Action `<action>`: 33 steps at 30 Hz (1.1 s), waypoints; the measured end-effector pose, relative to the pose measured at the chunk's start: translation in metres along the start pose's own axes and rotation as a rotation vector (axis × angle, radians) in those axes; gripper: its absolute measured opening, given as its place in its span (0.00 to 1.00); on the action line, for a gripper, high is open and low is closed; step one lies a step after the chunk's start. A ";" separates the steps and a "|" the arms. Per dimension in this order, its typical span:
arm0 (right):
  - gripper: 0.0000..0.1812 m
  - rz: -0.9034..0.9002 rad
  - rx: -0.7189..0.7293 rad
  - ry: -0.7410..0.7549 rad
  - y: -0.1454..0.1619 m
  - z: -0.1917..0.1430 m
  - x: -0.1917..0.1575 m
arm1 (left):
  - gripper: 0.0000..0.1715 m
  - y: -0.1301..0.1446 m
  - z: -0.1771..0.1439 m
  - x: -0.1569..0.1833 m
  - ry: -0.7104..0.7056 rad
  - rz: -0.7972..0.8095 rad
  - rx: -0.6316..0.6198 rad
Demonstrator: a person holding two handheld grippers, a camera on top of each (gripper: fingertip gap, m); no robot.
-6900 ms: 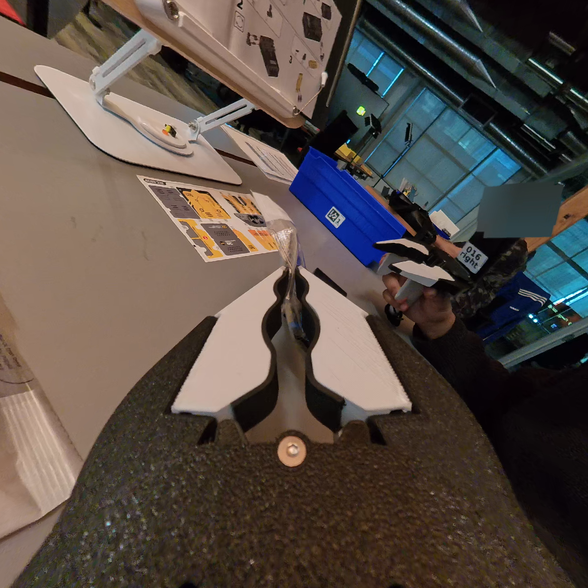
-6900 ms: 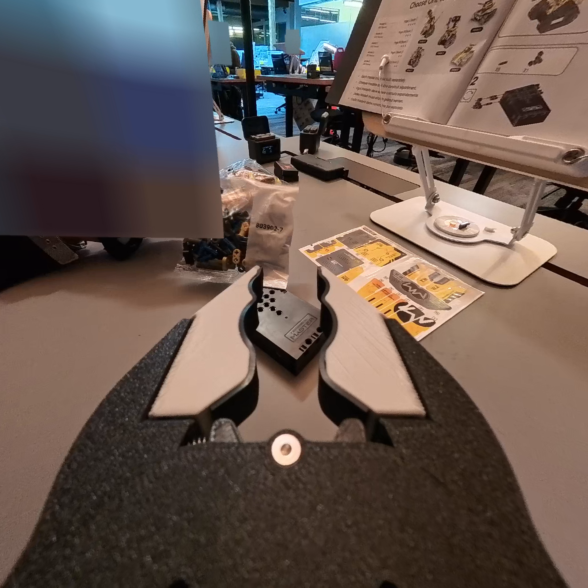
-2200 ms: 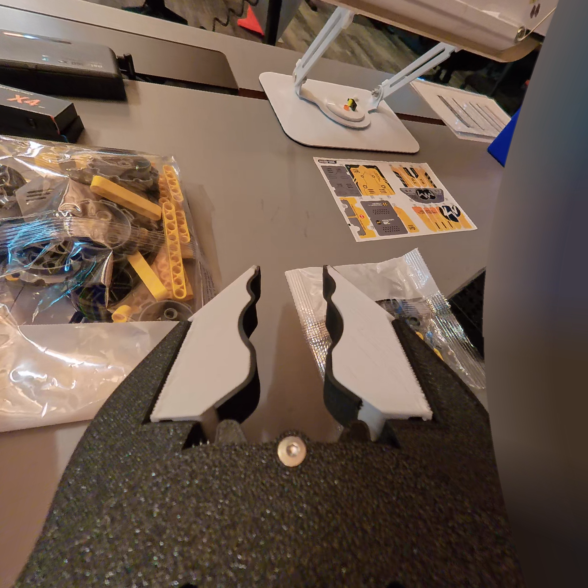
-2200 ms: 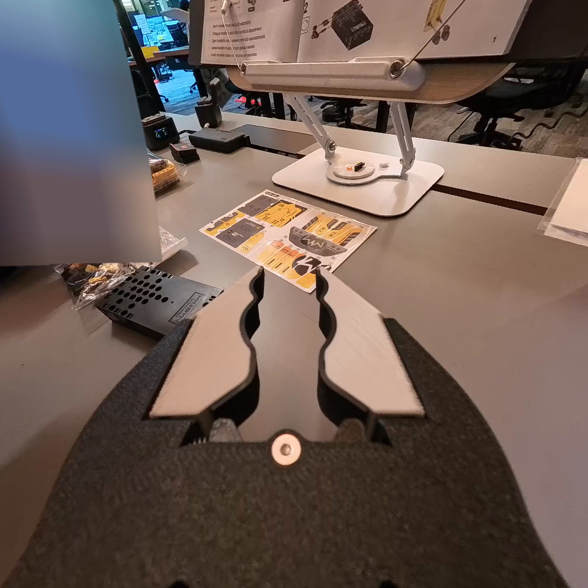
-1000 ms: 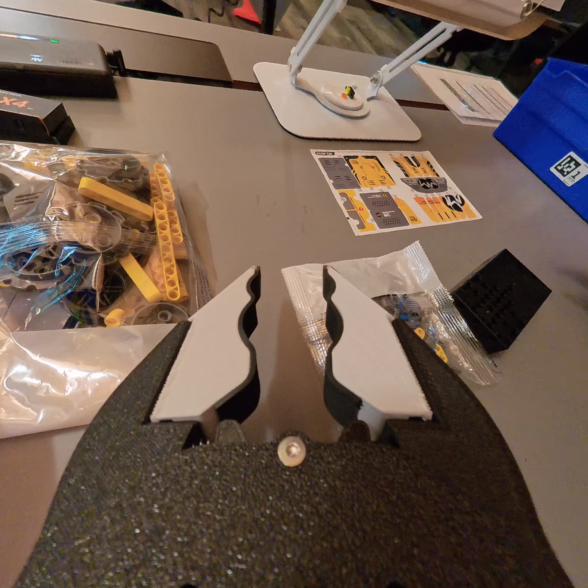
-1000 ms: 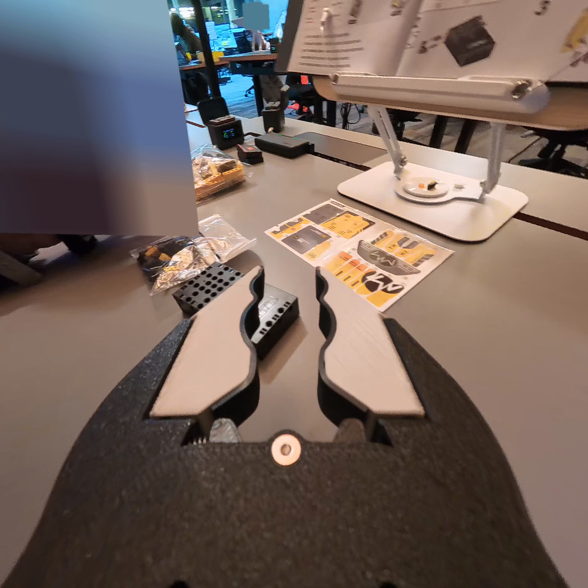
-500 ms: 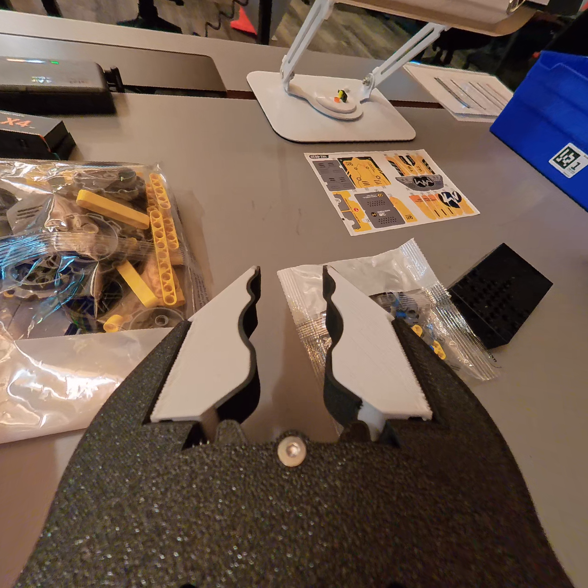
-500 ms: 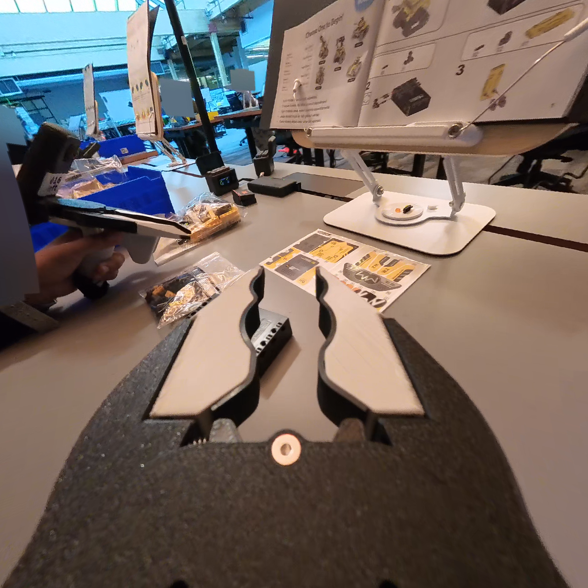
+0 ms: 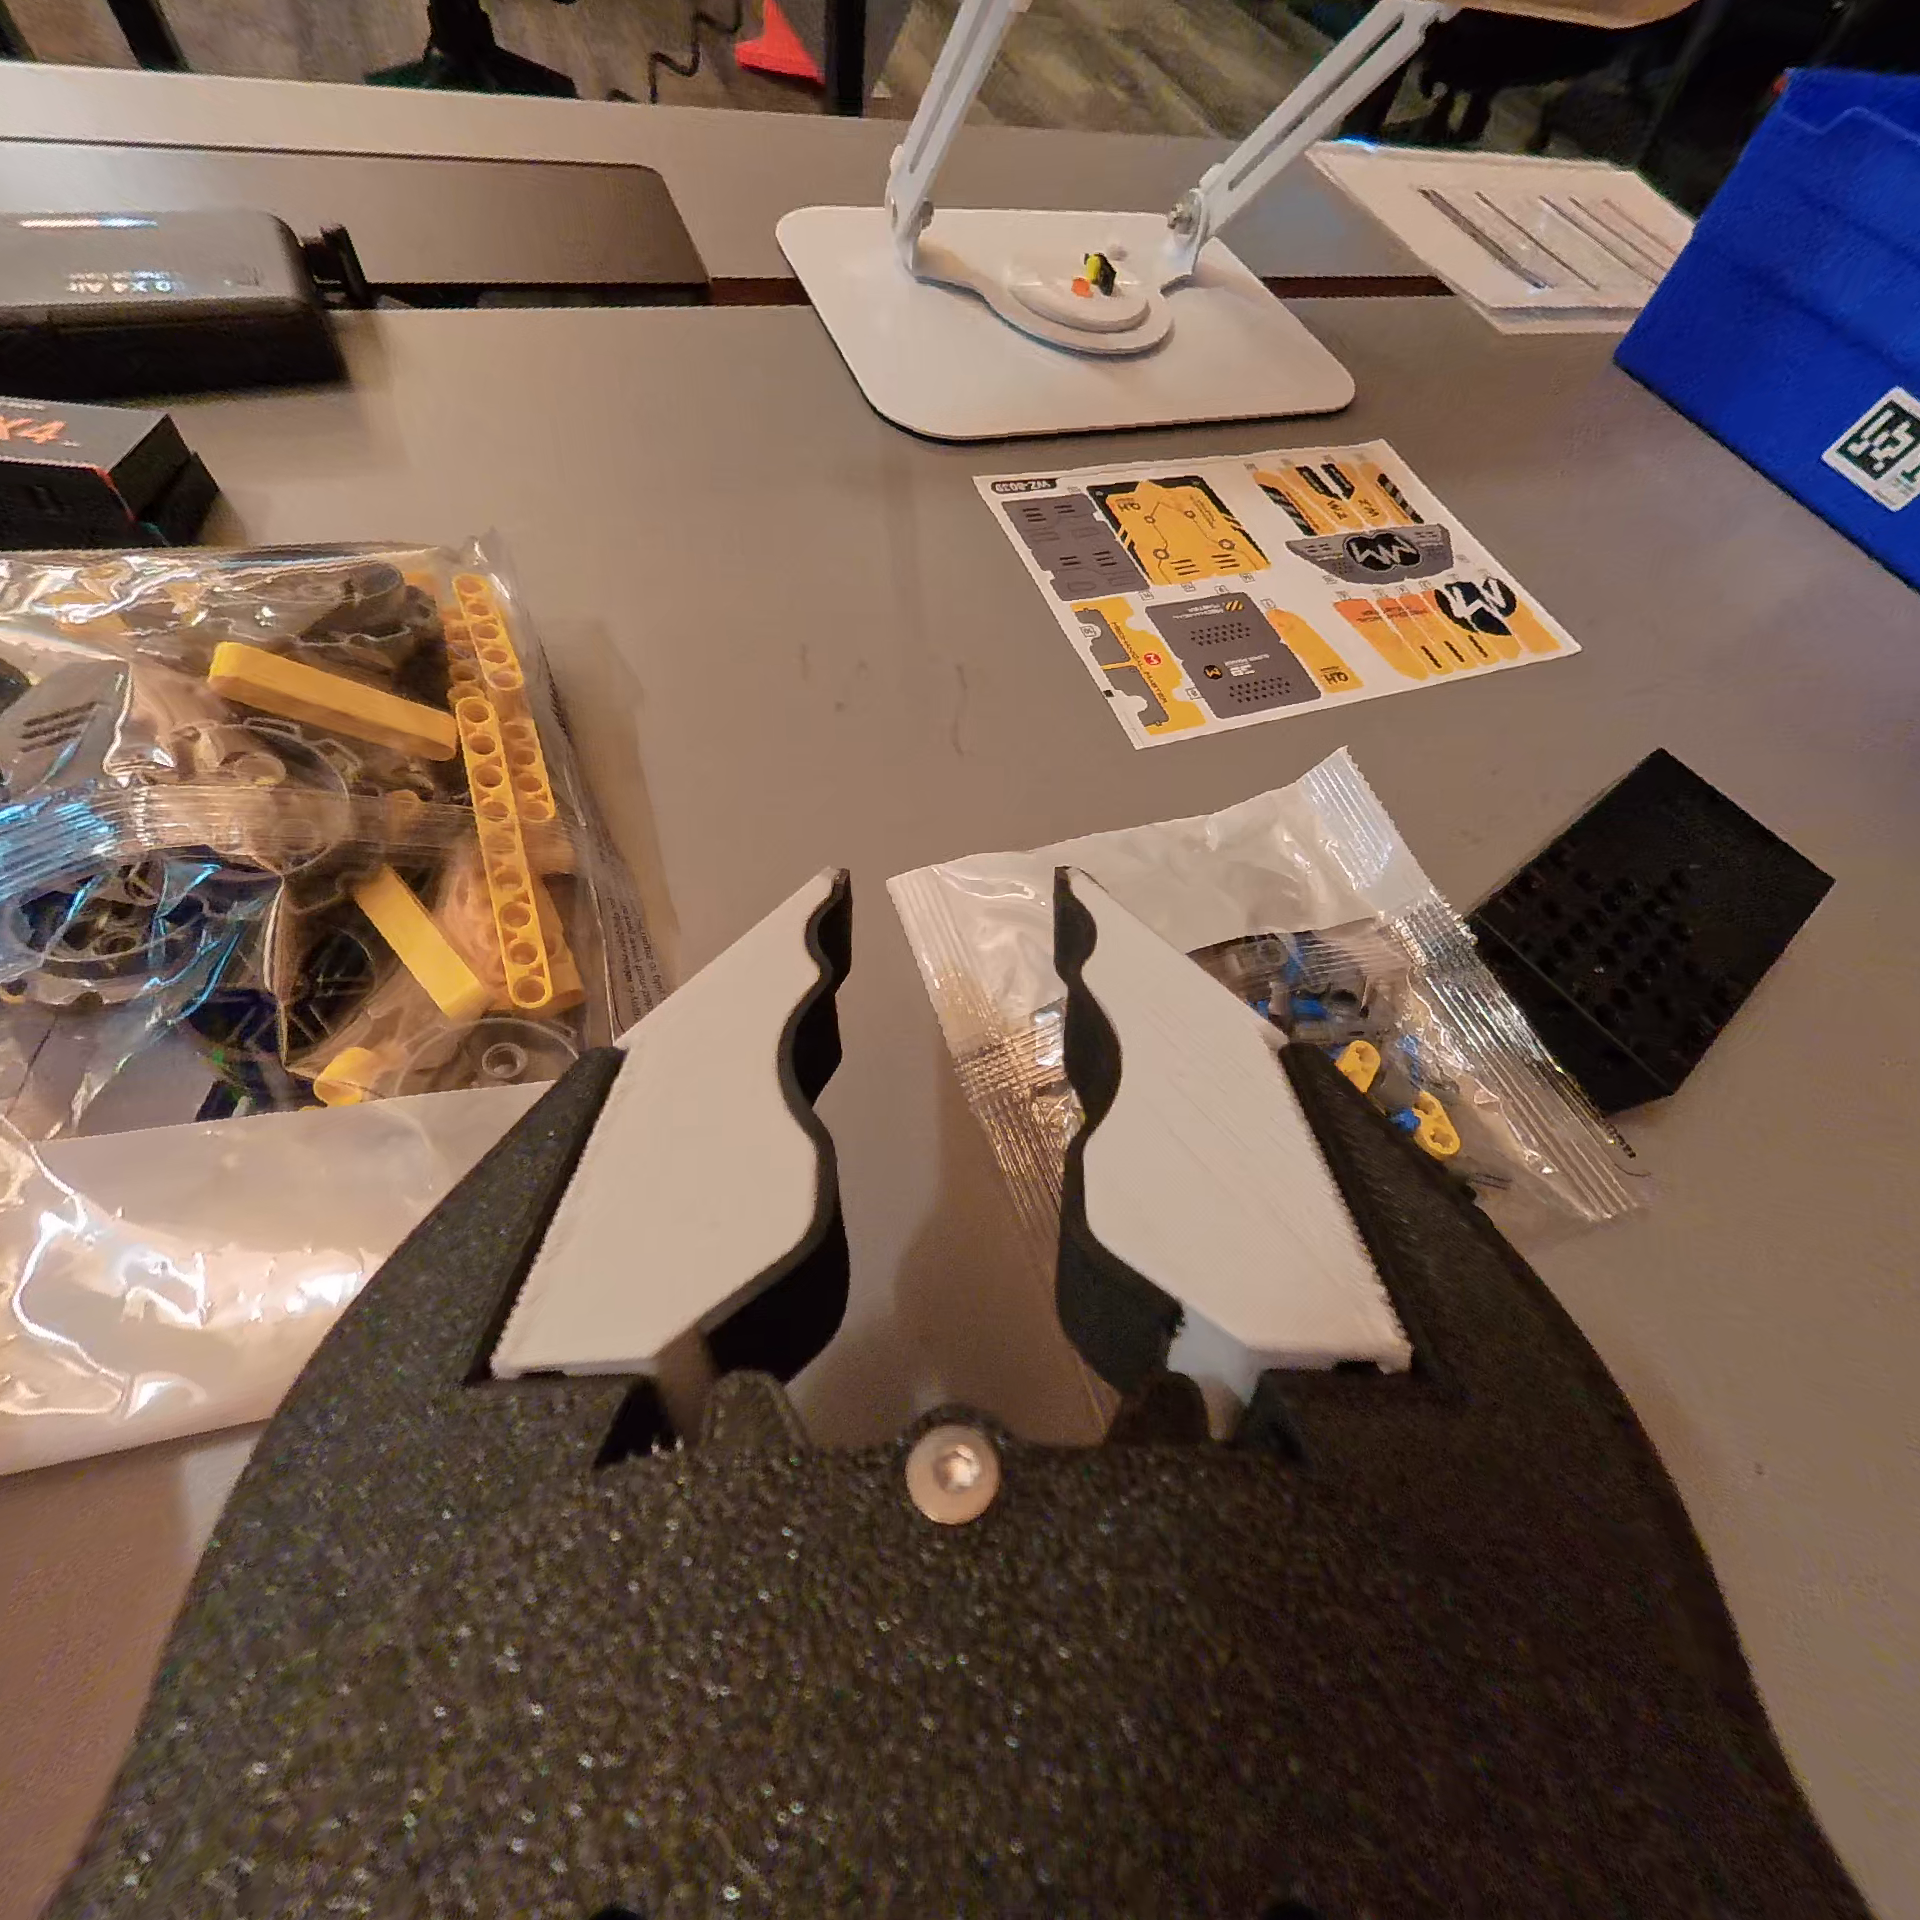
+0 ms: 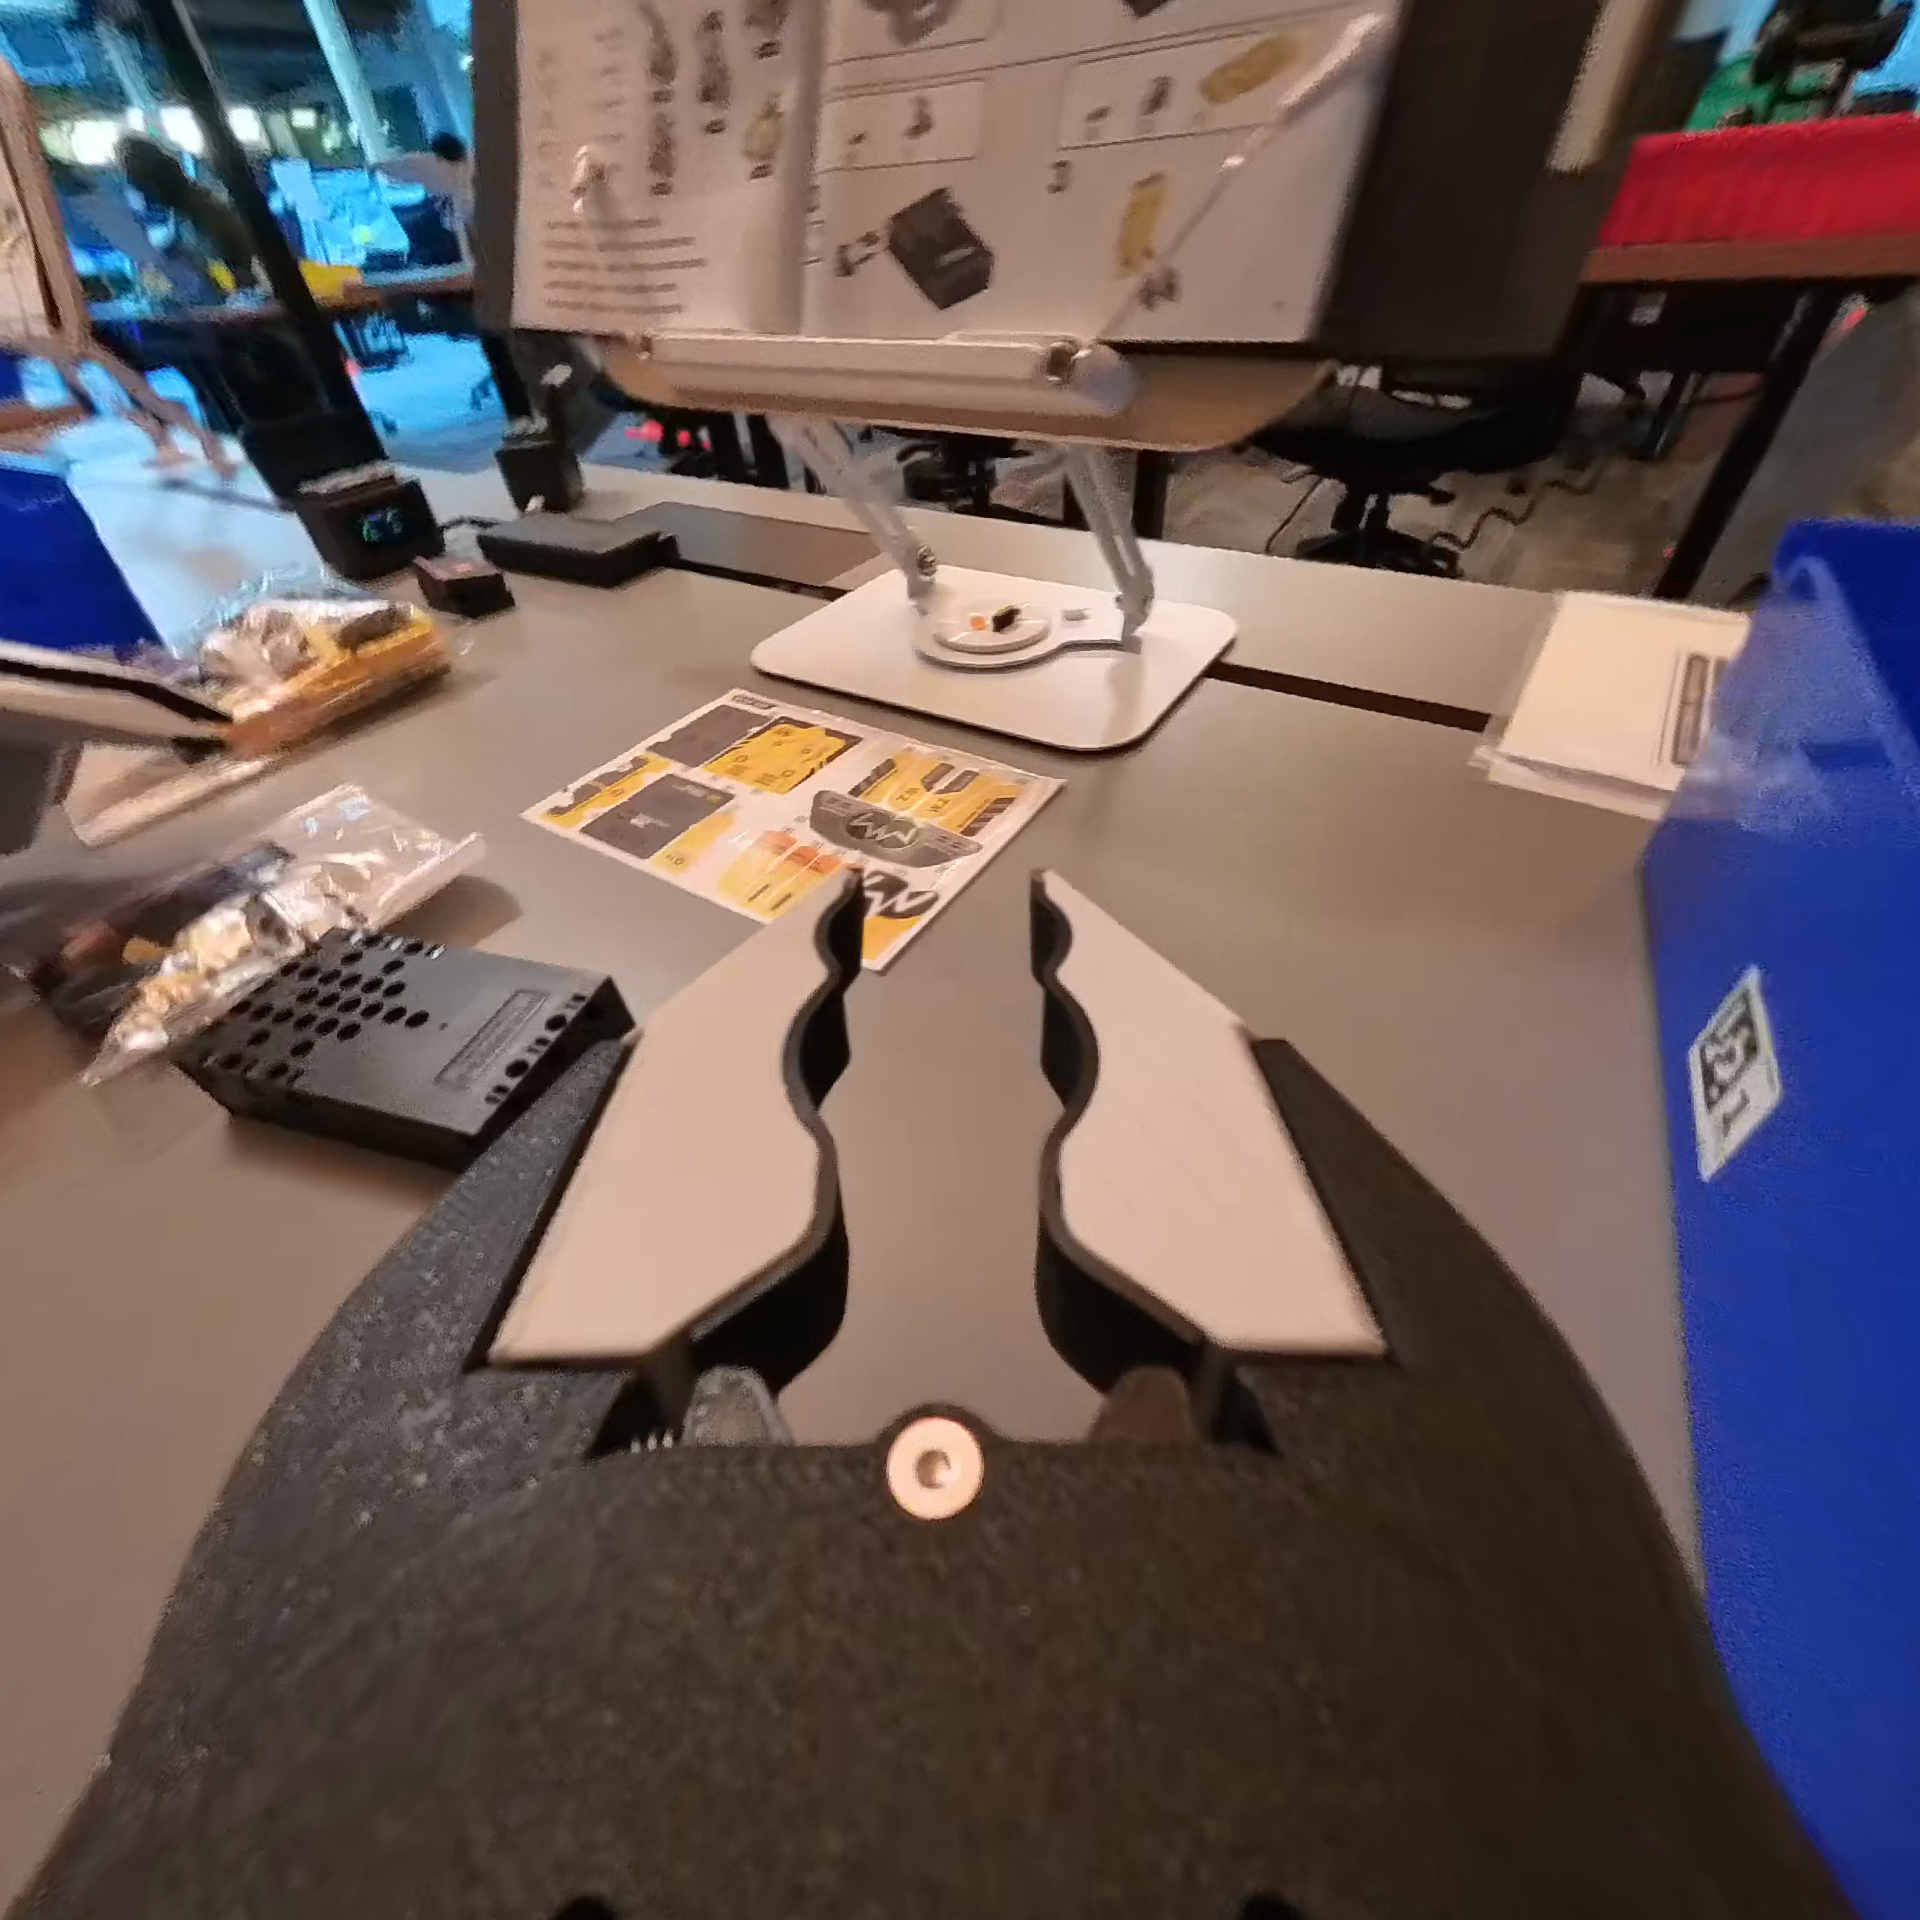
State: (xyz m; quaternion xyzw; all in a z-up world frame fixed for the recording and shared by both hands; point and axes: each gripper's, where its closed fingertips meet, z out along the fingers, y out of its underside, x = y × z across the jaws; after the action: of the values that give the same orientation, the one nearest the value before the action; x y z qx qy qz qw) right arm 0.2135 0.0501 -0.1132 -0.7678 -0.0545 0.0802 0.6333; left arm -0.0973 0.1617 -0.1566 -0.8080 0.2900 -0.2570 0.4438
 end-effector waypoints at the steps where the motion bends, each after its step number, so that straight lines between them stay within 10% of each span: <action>1: 0.18 0.043 0.012 0.000 -0.001 -0.002 0.005 | 0.22 0.000 0.000 0.001 0.005 0.001 0.001; 7: 0.18 0.244 0.092 -0.044 -0.006 -0.010 0.023 | 0.22 0.002 -0.001 0.007 0.030 0.013 -0.005; 33: 0.18 0.068 -0.165 0.011 0.025 0.017 0.008 | 0.22 -0.003 -0.008 0.017 0.161 -0.133 0.040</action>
State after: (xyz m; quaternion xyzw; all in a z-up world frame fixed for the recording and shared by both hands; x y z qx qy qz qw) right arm 0.2181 0.0630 -0.1416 -0.8191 -0.0314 0.0925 0.5652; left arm -0.0905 0.1468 -0.1478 -0.7931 0.2651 -0.3557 0.4173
